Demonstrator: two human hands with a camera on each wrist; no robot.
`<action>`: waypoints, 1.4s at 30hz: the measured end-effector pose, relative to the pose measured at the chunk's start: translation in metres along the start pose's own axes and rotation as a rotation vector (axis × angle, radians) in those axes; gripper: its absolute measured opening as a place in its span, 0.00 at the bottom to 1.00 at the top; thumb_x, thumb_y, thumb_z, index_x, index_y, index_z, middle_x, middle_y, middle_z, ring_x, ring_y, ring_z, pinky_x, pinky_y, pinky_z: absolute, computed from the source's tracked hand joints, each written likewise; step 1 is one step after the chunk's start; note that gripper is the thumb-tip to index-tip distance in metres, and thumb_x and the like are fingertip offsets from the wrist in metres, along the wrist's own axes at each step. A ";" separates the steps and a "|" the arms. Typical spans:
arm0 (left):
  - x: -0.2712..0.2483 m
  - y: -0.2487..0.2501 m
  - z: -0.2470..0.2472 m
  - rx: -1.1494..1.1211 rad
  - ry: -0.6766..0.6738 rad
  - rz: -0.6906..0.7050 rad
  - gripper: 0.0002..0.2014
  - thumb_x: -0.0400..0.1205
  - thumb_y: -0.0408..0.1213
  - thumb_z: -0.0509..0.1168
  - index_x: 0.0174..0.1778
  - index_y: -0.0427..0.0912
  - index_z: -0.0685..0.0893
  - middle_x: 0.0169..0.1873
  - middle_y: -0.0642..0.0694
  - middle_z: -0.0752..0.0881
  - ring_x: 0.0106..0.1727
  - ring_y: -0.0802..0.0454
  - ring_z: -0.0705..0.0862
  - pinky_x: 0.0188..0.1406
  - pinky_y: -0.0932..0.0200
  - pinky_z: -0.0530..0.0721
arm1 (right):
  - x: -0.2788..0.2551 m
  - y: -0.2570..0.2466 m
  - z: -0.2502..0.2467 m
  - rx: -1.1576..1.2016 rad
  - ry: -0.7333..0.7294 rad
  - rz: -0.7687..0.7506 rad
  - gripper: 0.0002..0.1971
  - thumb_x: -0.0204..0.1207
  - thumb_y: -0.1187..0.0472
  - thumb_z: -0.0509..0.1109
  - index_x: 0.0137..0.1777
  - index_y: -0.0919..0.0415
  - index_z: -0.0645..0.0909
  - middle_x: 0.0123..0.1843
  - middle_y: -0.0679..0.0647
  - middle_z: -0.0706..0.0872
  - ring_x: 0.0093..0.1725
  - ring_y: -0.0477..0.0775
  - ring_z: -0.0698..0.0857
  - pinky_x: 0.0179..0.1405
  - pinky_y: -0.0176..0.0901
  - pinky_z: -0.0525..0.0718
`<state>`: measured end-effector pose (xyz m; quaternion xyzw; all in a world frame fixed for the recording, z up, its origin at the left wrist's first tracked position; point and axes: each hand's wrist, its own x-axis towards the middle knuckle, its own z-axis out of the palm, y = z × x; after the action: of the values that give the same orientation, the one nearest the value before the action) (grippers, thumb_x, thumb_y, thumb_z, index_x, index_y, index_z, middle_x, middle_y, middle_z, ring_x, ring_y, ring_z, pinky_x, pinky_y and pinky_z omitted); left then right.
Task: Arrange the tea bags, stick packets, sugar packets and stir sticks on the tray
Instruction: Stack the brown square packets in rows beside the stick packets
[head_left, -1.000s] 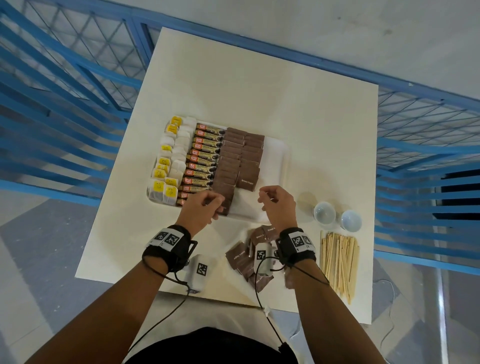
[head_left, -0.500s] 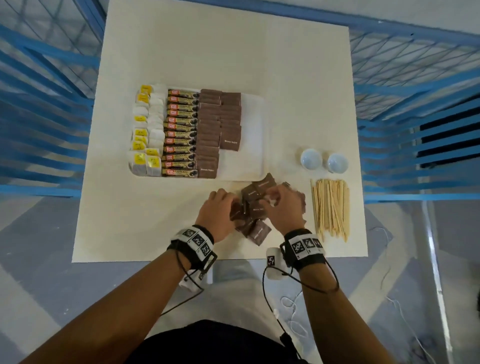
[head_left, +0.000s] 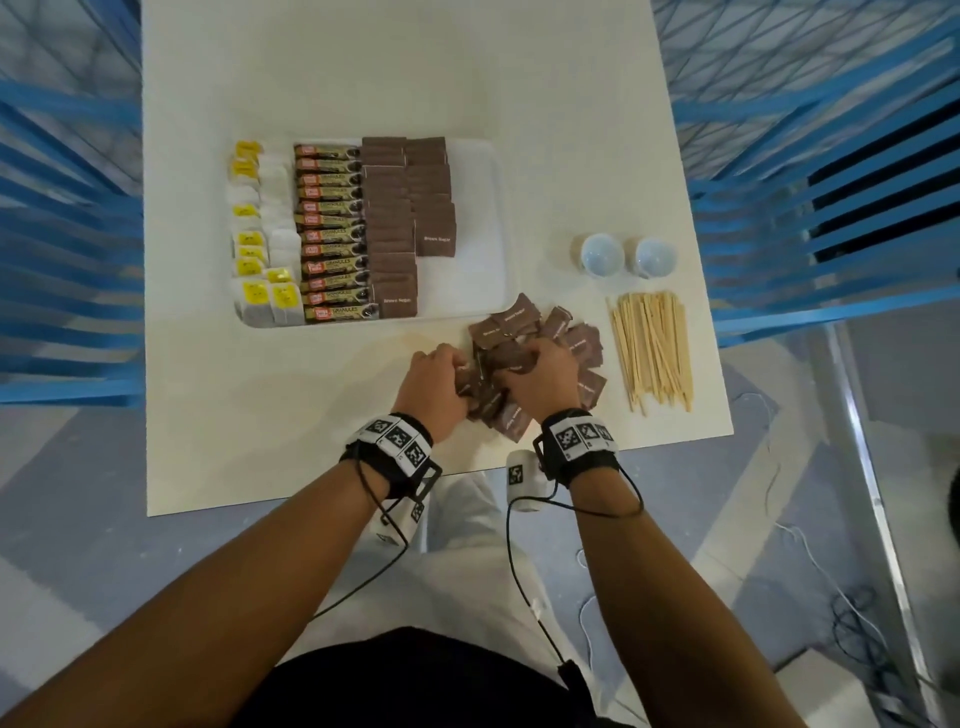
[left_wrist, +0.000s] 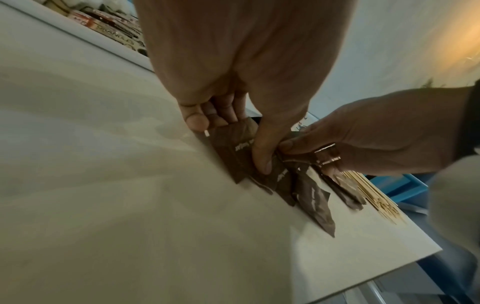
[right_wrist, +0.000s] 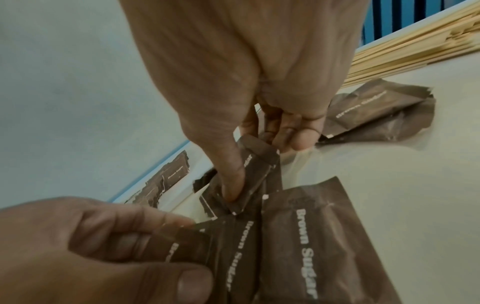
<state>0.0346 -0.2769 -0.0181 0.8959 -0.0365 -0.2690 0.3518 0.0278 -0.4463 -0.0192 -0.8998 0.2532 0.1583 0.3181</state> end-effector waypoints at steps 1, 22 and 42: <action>0.000 -0.001 0.000 0.019 -0.008 -0.001 0.24 0.75 0.34 0.79 0.66 0.40 0.82 0.52 0.46 0.78 0.60 0.42 0.77 0.62 0.49 0.78 | 0.000 0.001 -0.001 -0.008 0.000 -0.007 0.12 0.68 0.56 0.82 0.48 0.55 0.84 0.50 0.50 0.86 0.57 0.56 0.83 0.58 0.44 0.81; 0.025 0.004 -0.036 -0.817 0.149 -0.288 0.09 0.77 0.41 0.78 0.52 0.45 0.91 0.48 0.45 0.93 0.58 0.40 0.90 0.67 0.40 0.86 | 0.018 -0.032 -0.073 0.498 -0.159 -0.118 0.08 0.73 0.60 0.81 0.49 0.61 0.88 0.46 0.53 0.93 0.48 0.51 0.91 0.47 0.39 0.86; 0.041 0.037 -0.064 -1.282 0.157 -0.332 0.13 0.85 0.27 0.68 0.65 0.34 0.86 0.53 0.34 0.92 0.53 0.35 0.92 0.52 0.39 0.91 | 0.076 -0.083 -0.070 0.263 -0.336 -0.392 0.07 0.77 0.56 0.78 0.47 0.60 0.89 0.31 0.47 0.88 0.29 0.44 0.86 0.36 0.43 0.88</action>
<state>0.1064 -0.2762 0.0260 0.5200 0.2948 -0.2219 0.7704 0.1447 -0.4636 0.0401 -0.8438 0.0368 0.2064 0.4939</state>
